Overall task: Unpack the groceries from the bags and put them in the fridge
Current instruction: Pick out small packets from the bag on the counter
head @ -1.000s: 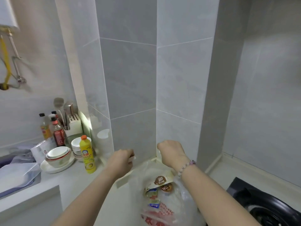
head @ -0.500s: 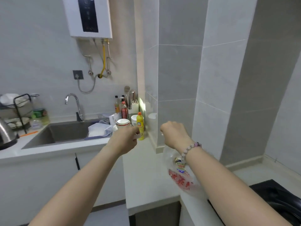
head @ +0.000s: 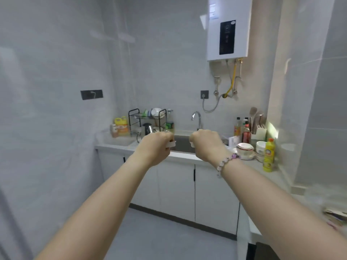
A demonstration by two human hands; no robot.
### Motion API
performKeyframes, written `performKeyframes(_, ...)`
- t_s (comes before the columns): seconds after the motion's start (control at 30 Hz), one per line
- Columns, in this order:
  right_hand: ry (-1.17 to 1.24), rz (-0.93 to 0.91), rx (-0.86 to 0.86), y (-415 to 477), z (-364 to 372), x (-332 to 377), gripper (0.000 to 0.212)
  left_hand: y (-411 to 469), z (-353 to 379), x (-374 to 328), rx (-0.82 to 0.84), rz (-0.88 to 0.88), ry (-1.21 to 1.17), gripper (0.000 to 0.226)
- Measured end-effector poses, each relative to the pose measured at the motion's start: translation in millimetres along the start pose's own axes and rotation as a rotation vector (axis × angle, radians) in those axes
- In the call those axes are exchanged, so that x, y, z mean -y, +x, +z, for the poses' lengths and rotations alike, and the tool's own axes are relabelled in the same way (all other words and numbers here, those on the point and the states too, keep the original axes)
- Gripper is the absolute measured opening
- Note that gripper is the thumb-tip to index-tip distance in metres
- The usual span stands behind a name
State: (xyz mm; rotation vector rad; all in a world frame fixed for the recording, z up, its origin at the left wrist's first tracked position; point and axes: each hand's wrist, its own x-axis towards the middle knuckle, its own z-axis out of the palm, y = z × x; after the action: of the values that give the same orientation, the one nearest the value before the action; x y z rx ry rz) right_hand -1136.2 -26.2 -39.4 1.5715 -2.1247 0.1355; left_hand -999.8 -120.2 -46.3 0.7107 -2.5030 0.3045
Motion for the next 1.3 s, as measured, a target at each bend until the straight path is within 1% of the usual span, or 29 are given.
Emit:
performKeyframes(0.07,0.036,-0.062,-0.036,14,-19,46,0.027,-31,-25,38,0.007,-0.070,0.050,0.023)
performKeyframes(0.17,0.127,-0.183,-0.114,27,-43,132,0.028,-90,-73,99,-0.012,-0.235,0.126,0.025)
performKeyframes(0.23,0.184,-0.298,-0.134,26,-53,188,0.032,-129,-103,130,-0.024,-0.331,0.166,0.026)
performKeyframes(0.3,0.201,-0.426,-0.157,23,-67,237,0.032,-169,-131,153,-0.043,-0.408,0.189,0.026)
performKeyframes(0.37,0.255,-0.501,-0.200,21,-93,273,0.030,-203,-158,168,-0.093,-0.472,0.180,0.019)
performKeyframes(0.43,0.314,-0.542,-0.265,18,-121,301,0.030,-228,-182,172,-0.178,-0.500,0.131,0.010)
performKeyframes(0.5,0.340,-0.576,-0.316,13,-144,322,0.028,-241,-200,169,-0.260,-0.500,0.115,0.010)
performKeyframes(0.57,0.316,-0.600,-0.332,7,-162,338,0.022,-250,-215,168,-0.306,-0.489,0.130,0.013)
performKeyframes(0.67,0.235,-0.623,-0.329,1,-176,348,0.007,-266,-234,177,-0.284,-0.518,0.241,0.015)
performKeyframes(0.7,0.227,-0.621,-0.328,0,-180,350,0.009,-273,-240,181,-0.280,-0.534,0.273,0.016)
performKeyframes(0.77,0.243,-0.610,-0.326,-2,-188,355,0.023,-288,-251,188,-0.272,-0.557,0.307,0.015)
performKeyframes(0.83,0.274,-0.607,-0.331,-6,-200,366,0.025,-304,-261,194,-0.241,-0.581,0.322,0.014)
performKeyframes(0.87,0.286,-0.615,-0.333,-8,-205,373,0.024,-311,-266,197,-0.216,-0.593,0.327,0.013)
performKeyframes(0.97,0.318,-0.656,-0.354,-17,-220,394,0.005,-326,-277,205,-0.185,-0.636,0.330,0.016)
performKeyframes(1.07,0.320,-0.720,-0.371,-21,-219,421,0.013,-339,-283,217,-0.193,-0.713,0.303,0.016)
performKeyframes(1.13,0.321,-0.755,-0.344,-19,-212,440,0.017,-348,-284,227,-0.172,-0.760,0.300,0.016)
performKeyframes(1.3,0.272,-0.853,-0.236,1,-191,490,0.008,-372,-280,260,-0.105,-0.869,0.285,0.019)
